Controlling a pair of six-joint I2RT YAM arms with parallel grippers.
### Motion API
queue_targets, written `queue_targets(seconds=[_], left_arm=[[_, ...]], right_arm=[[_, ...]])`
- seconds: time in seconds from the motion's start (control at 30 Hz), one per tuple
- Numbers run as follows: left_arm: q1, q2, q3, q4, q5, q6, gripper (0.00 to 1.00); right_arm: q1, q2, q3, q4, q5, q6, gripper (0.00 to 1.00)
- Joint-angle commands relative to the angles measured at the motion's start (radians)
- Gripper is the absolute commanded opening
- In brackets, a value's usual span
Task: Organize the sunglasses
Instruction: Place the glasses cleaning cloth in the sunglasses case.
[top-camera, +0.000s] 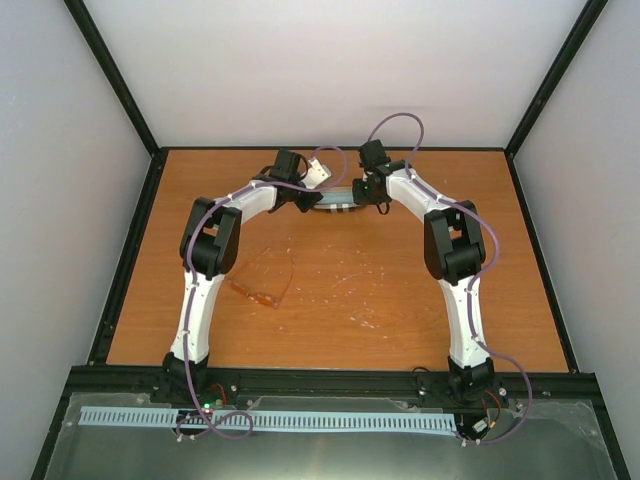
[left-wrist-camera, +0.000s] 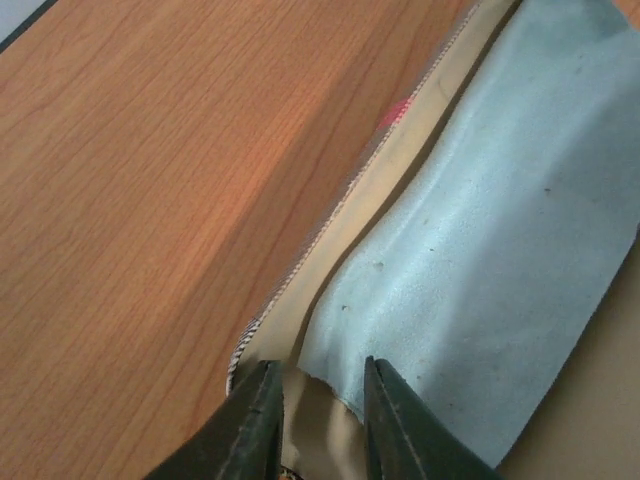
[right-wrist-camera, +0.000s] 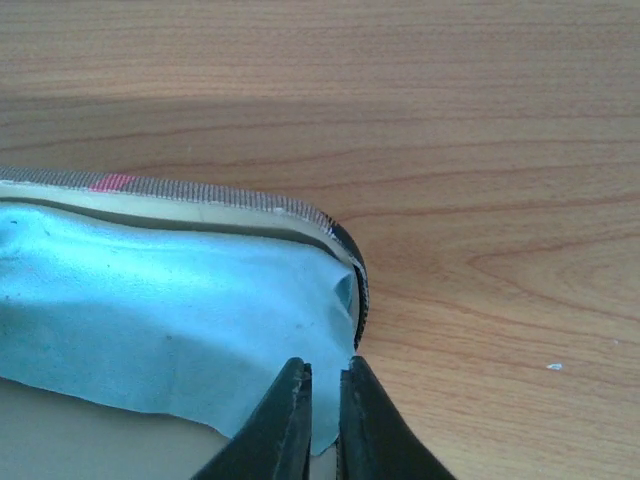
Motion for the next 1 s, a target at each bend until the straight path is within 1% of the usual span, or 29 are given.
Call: queue_targets(seconds=[0.0,0.1,0.17,0.2,0.27,0.3,0.37,0.43,0.5,0.53,0.6,0.67,0.8,0.83,0.9,0.97], left_arm=[[0.013,-0.061,-0.014,0.031,-0.029,-0.016,0.27],[0.013,-0.073,-0.038,0.047,-0.039,-0.019,0.31],[0.014,-0.084,-0.054,0.055,-0.042,-0.021,0.33],[0.013,-0.09,-0.062,0.059,-0.045,-0.023,0.33],[0.013,-0.101,-0.077,0.07,-0.048,-0.029,0.35],[0.013,-0.109,-0.086,0.076,-0.05,-0.034,0.39],[0.013,-0.121,-0.102,0.085,-0.053,-0.039,0.49],[0.013,-0.132,-0.114,0.09,-0.056,-0.045,0.55],[0.013,-0.147,-0.131,0.102,-0.059,-0.052,0.68],[0.014,-0.155,-0.145,0.109,-0.061,-0.054,0.73],[0.013,-0.174,-0.164,0.136,-0.068,-0.062,0.78],[0.014,-0.204,-0.185,0.161,-0.081,-0.072,0.87],[0.013,-0.27,-0.238,0.212,-0.12,-0.087,0.94],[0.014,-0.287,-0.253,0.223,-0.13,-0.09,0.98],[0.017,-0.322,-0.284,0.243,-0.158,-0.092,0.99],[0.035,-0.352,-0.305,0.232,-0.153,-0.096,0.98]], right_arm=[[-0.006,0.021,0.026,0.002,0.02,0.01,0.13],[-0.006,0.018,0.028,0.001,0.022,0.013,0.2],[-0.005,0.015,0.026,-0.001,0.023,0.014,0.28],[-0.004,0.013,0.025,0.0,0.024,0.015,0.32],[-0.004,0.008,0.025,0.004,0.027,0.016,0.44],[-0.004,0.005,0.025,0.006,0.029,0.015,0.48],[-0.004,-0.004,0.022,0.013,0.036,0.016,0.51],[-0.004,-0.012,0.023,0.019,0.043,0.018,0.56],[-0.004,-0.025,0.023,0.026,0.051,0.018,0.58],[-0.004,-0.031,0.023,0.03,0.056,0.017,0.59],[-0.004,-0.045,0.024,0.033,0.066,0.014,0.61],[-0.004,-0.061,0.024,0.033,0.076,0.012,0.62],[-0.003,-0.112,-0.009,0.046,0.094,0.002,0.63],[-0.003,-0.125,-0.022,0.049,0.099,-0.001,0.63],[-0.003,-0.146,-0.045,0.046,0.106,-0.007,0.64],[-0.002,-0.175,-0.078,0.047,0.098,-0.008,0.63]])
